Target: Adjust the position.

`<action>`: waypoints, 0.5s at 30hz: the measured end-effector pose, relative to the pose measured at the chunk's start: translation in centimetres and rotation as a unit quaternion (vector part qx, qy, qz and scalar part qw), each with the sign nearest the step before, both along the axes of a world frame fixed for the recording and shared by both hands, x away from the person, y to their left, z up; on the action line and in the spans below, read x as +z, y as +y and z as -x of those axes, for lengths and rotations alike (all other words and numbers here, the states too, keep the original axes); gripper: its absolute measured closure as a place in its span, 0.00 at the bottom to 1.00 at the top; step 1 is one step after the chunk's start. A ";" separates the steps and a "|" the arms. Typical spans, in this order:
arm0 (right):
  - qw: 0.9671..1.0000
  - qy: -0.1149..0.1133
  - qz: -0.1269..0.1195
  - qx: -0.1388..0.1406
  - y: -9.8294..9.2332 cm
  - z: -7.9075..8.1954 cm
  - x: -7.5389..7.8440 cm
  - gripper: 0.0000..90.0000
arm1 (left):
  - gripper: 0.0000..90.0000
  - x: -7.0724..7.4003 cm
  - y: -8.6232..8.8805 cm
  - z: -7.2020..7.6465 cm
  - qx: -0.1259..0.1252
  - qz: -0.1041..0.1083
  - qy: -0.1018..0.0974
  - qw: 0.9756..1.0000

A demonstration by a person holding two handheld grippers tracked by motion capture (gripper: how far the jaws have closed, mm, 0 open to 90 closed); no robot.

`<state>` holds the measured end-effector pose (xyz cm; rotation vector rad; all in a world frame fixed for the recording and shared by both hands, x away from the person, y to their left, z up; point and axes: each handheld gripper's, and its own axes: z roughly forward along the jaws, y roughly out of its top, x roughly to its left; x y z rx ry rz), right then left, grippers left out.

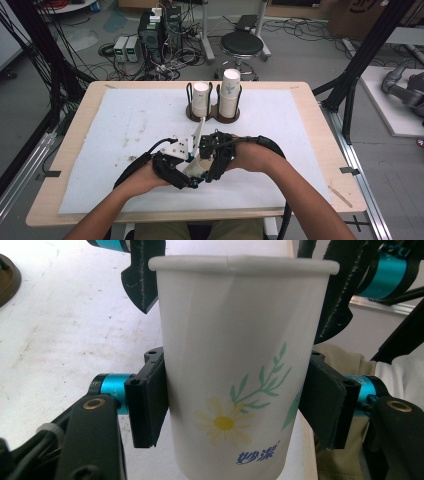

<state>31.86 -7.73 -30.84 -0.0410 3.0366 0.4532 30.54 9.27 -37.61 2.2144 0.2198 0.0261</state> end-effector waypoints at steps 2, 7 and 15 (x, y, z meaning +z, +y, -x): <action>1.000 0.005 -0.005 -0.002 -0.1 -0.1 0.0 0.32 | 0.38 -0.1 0.1 0.0 0.002 0.008 0.001 1.000; 0.999 0.020 -0.042 -0.013 -0.4 -0.2 0.2 0.24 | 0.38 -0.3 0.4 0.0 0.004 0.021 -0.001 1.000; 0.982 0.041 -0.177 -0.049 -2.0 -0.9 1.4 0.21 | 0.37 -1.2 1.6 0.1 0.032 0.077 -0.003 0.997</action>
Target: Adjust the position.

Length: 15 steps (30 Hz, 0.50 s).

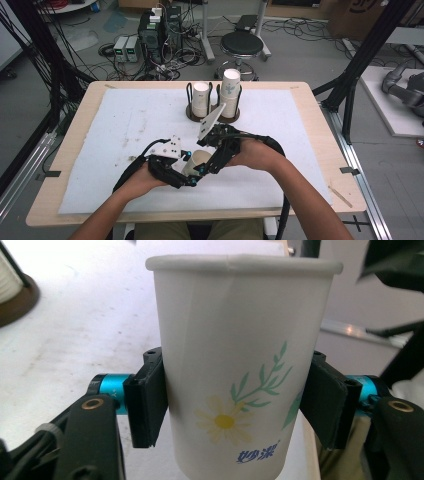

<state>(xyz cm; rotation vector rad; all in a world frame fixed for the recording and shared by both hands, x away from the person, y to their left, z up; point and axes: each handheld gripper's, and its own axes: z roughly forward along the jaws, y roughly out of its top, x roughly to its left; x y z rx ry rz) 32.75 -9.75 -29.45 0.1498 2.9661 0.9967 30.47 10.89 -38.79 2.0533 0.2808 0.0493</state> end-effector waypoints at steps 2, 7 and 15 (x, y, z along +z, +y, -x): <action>0.999 0.008 -0.039 -0.010 -0.7 -0.1 0.3 0.21 | 0.37 -0.4 0.4 -0.1 0.011 0.010 0.001 1.000; 0.992 0.005 -0.115 -0.049 -2.9 -0.5 0.2 0.21 | 0.37 -1.1 1.7 -0.2 0.046 0.038 -0.001 0.998; 0.978 -0.010 -0.157 -0.137 -7.7 -0.5 -2.6 0.21 | 0.37 -1.9 4.6 -0.2 0.108 0.102 -0.014 0.989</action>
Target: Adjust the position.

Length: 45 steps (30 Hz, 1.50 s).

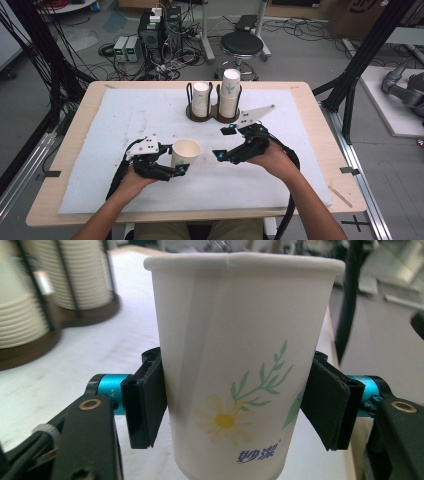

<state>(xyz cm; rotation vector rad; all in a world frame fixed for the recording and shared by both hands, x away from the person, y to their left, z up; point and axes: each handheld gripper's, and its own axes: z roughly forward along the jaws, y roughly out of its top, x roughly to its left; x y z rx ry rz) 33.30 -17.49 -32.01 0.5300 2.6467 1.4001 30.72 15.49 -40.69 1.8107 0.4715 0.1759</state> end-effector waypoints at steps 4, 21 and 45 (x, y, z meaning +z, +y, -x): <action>0.999 -0.012 -0.028 -0.041 -2.5 0.3 -1.9 0.21 | 0.36 -0.2 1.2 0.1 0.022 0.019 -0.011 1.000; 0.983 -0.037 -0.048 -0.174 -8.9 2.2 -7.4 0.21 | 0.36 -0.2 3.4 0.8 0.070 0.078 -0.053 0.993; 0.973 -0.050 -0.069 -0.213 -10.7 2.6 -7.7 0.22 | 0.35 -0.3 5.5 1.1 0.115 0.087 -0.073 0.987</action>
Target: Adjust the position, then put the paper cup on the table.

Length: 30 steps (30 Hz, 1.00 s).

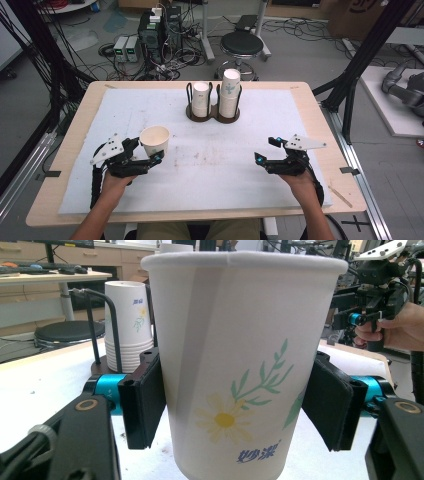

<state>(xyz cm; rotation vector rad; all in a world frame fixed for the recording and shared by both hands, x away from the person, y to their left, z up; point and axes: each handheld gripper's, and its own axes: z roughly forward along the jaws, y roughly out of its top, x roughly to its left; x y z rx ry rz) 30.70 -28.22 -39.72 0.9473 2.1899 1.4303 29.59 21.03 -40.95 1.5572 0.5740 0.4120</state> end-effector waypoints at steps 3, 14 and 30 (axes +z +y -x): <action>1.000 -0.004 0.000 -0.001 0.0 0.0 0.1 0.21 | 0.35 0.1 0.1 -0.1 0.001 0.003 -0.002 1.000; 1.000 0.000 0.004 -0.003 0.0 0.1 -0.1 0.22 | 0.35 -0.1 0.3 -0.5 0.004 0.010 0.000 1.000; 1.000 -0.003 0.008 0.001 -0.1 0.5 0.0 0.22 | 0.36 -1.1 -0.1 -2.9 0.022 0.009 -0.008 1.000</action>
